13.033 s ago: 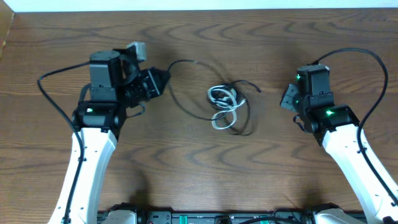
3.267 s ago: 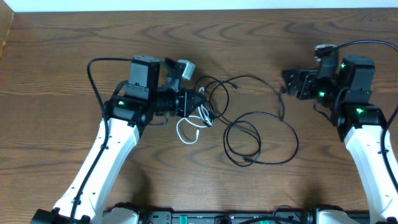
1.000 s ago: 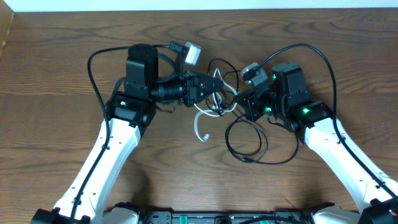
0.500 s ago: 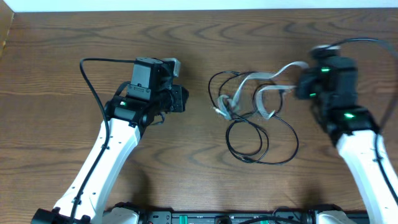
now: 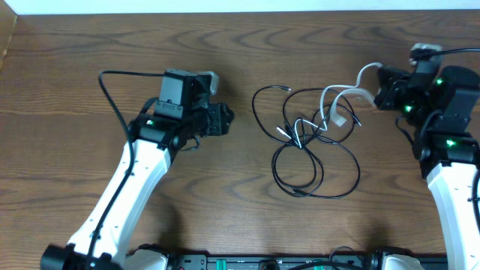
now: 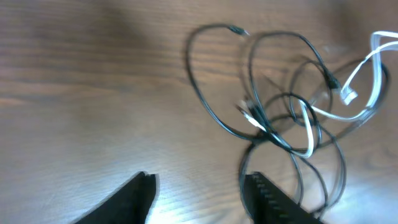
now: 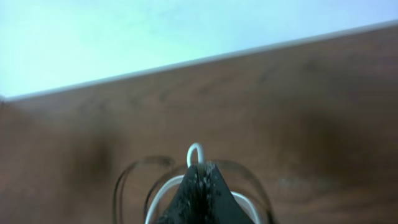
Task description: Untangle cables
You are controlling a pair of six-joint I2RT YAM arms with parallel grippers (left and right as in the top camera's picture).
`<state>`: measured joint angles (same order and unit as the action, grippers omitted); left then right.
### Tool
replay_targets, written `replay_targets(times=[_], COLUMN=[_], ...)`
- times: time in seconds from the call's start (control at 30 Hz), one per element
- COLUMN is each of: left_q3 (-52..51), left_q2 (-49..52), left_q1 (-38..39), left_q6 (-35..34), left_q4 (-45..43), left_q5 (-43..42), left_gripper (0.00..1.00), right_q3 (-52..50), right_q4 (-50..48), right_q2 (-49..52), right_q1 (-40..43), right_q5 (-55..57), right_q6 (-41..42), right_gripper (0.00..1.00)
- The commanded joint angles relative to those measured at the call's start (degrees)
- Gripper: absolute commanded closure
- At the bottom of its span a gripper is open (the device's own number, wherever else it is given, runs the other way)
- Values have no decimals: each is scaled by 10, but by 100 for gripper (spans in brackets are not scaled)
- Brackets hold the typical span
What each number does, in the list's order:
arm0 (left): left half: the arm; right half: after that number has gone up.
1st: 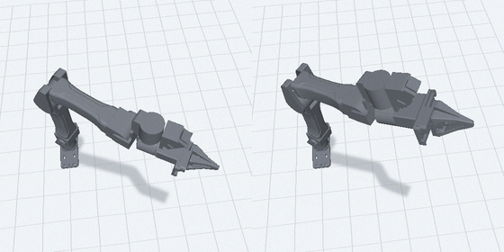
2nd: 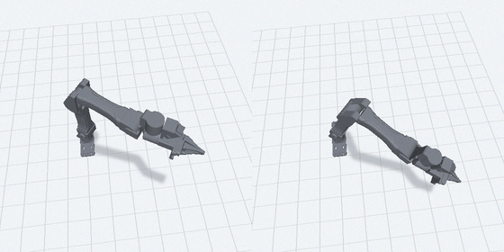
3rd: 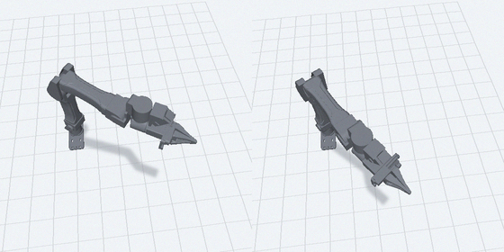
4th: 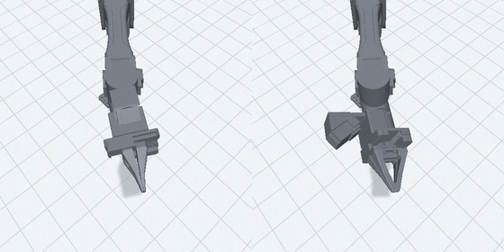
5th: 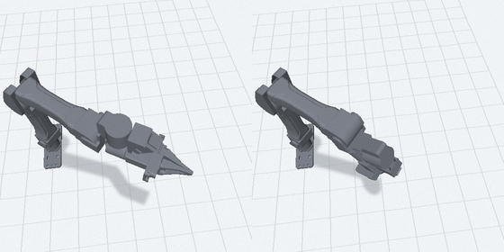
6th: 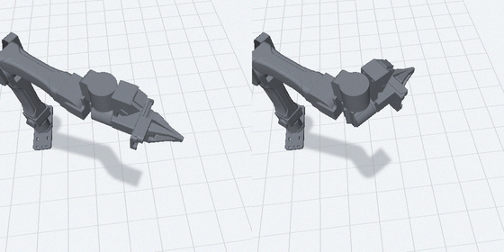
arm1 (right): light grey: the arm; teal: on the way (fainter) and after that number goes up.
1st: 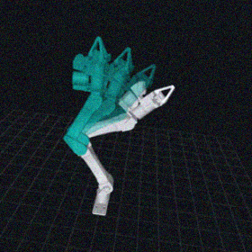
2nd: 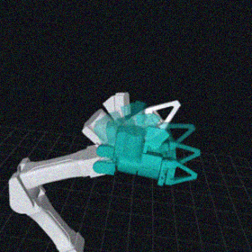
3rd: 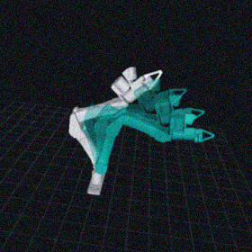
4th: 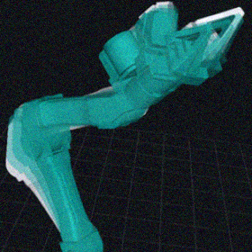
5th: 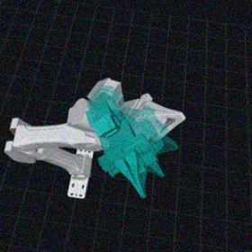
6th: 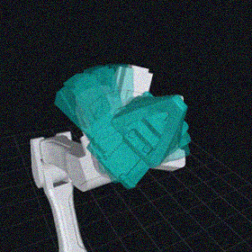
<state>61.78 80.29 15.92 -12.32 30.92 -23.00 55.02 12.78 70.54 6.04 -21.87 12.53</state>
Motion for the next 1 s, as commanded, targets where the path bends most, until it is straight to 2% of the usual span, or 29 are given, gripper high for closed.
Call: replay_targets(times=[0.0,0.13,0.3,0.4,0.53,0.63,0.73,0.97], left_q3=[3,3,3,3,3,3,3,3], left_q2=[35,85,129,143,148,148,148,149], left_q1=[12,43,89,103,122,137,147,148], left_q6=[-4,-4,1,0,6,38,59,61], left_q4=[1,0,-40,-70,-92,-106,-119,-171], left_q5=[-90,-125,-123,-115,-32,12,19,19], left_gripper=[39,34,20,20,19,18,15,15], right_q3=[9,9,9,9,8,7,7,7], right_q4=[33,80,109,116,125,131,137,156], right_q2=[-8,-1,-1,-1,-1,0,0,0], right_q1=[-5,-5,-5,-5,-5,-5,-5,-5], right_q5=[38,138,138,138,135,135,131,120], right_q6=[-4,-4,-4,-4,-4,-4,-4,-4], right_gripper=[99,99,99,99,99,99,99,99])
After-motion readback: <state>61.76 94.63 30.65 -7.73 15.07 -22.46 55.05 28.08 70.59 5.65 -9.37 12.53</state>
